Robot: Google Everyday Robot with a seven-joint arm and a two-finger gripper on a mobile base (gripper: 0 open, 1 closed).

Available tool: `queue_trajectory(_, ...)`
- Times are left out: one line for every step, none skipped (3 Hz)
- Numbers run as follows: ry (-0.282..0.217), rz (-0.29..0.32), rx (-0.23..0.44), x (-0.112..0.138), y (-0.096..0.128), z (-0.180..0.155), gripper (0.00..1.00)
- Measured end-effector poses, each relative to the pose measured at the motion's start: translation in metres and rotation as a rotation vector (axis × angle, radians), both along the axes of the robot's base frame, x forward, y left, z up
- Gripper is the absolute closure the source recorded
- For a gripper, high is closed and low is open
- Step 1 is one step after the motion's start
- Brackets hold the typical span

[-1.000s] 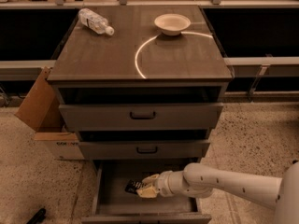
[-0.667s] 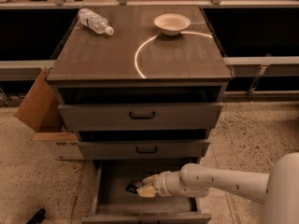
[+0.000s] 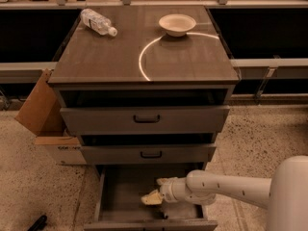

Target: Place rxbar chocolate into bottom drawer

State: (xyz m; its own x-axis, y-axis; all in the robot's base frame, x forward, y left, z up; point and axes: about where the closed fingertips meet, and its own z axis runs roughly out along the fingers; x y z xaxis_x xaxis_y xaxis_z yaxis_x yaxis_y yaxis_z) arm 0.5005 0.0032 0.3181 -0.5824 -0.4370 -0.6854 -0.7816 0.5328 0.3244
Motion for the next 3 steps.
queue_trajectory(0.006, -0.022, -0.020, -0.001, -0.012, -0.003, 0.00)
queue_trajectory(0.018, -0.049, -0.034, -0.014, -0.043, 0.005, 0.00)
queue_trajectory(0.029, -0.074, -0.016, -0.031, -0.079, 0.015, 0.00)
